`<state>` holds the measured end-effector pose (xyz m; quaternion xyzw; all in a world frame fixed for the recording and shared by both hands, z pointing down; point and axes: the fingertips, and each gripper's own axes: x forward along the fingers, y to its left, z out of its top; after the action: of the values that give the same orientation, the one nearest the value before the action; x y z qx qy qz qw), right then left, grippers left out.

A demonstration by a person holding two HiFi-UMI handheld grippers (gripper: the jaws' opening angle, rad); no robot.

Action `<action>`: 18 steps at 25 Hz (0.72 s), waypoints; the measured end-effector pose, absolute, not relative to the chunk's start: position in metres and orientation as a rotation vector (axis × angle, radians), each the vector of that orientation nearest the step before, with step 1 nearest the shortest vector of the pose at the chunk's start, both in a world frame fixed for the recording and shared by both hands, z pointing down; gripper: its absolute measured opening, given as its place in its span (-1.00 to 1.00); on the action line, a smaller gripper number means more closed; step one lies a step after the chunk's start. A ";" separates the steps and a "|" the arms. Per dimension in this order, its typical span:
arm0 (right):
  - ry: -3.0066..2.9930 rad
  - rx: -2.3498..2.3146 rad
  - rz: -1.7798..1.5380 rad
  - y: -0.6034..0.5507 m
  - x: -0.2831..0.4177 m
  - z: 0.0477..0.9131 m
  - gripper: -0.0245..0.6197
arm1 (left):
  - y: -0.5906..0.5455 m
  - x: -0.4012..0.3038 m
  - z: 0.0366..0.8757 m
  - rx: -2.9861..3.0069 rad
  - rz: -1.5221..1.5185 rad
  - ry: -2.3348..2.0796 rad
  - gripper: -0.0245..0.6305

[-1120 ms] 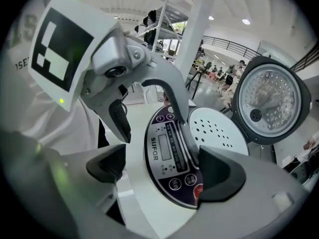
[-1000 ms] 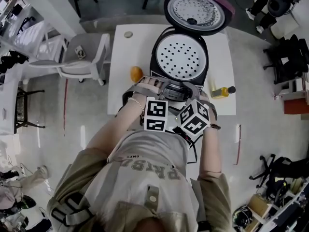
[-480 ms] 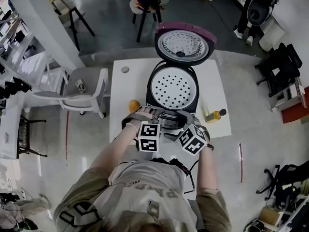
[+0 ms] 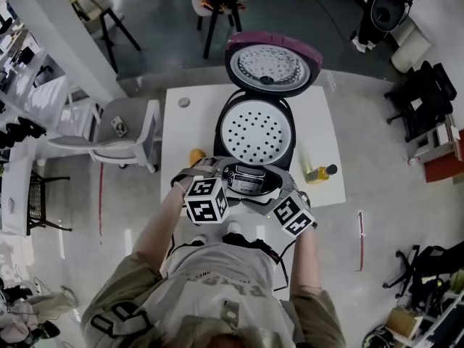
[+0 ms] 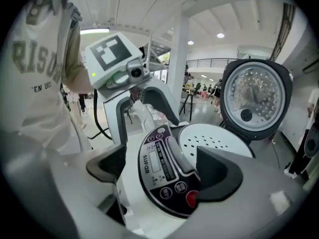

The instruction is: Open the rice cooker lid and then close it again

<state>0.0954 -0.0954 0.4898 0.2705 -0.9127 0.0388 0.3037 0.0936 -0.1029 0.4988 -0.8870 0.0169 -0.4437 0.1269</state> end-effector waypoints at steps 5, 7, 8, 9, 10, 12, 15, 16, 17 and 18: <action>-2.591 0.895 0.099 -0.114 0.116 0.449 0.43 | -0.124 0.092 0.478 -2.650 -1.199 0.192 0.50; -2.621 0.948 0.090 -0.120 0.129 0.439 0.43 | -0.134 0.091 0.468 -2.673 -1.152 0.269 0.50; -2.630 0.970 0.079 -0.123 0.135 0.433 0.43 | -0.139 0.091 0.463 -2.689 -1.126 0.307 0.49; -2.637 0.993 0.065 -0.125 0.141 0.426 0.43 | -0.144 0.091 0.458 -2.704 -1.101 0.343 0.49; -2.645 1.016 0.052 -0.128 0.146 0.420 0.43 | -0.148 0.091 0.453 -2.718 -1.077 0.379 0.50; -2.668 1.054 0.035 -0.133 0.157 0.407 0.43 | -0.158 0.091 0.443 -2.743 -1.031 0.449 0.49; -2.716 1.102 0.031 -0.139 0.173 0.390 0.43 | -0.170 0.090 0.428 -2.771 -0.961 0.554 0.49; -2.726 1.126 0.033 -0.142 0.179 0.386 0.43 | -0.174 0.089 0.423 -2.776 -0.941 0.589 0.49; -2.733 1.151 0.035 -0.145 0.185 0.383 0.43 | -0.178 0.088 0.418 -2.776 -0.926 0.621 0.49; -2.741 1.178 0.037 -0.148 0.189 0.379 0.43 | -0.182 0.086 0.414 -2.772 -0.917 0.650 0.49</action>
<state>0.1894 -0.1485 0.3795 0.3937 -0.9157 0.0122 0.0790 0.0857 -0.1824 0.4145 -0.9241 0.2167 -0.3057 0.0753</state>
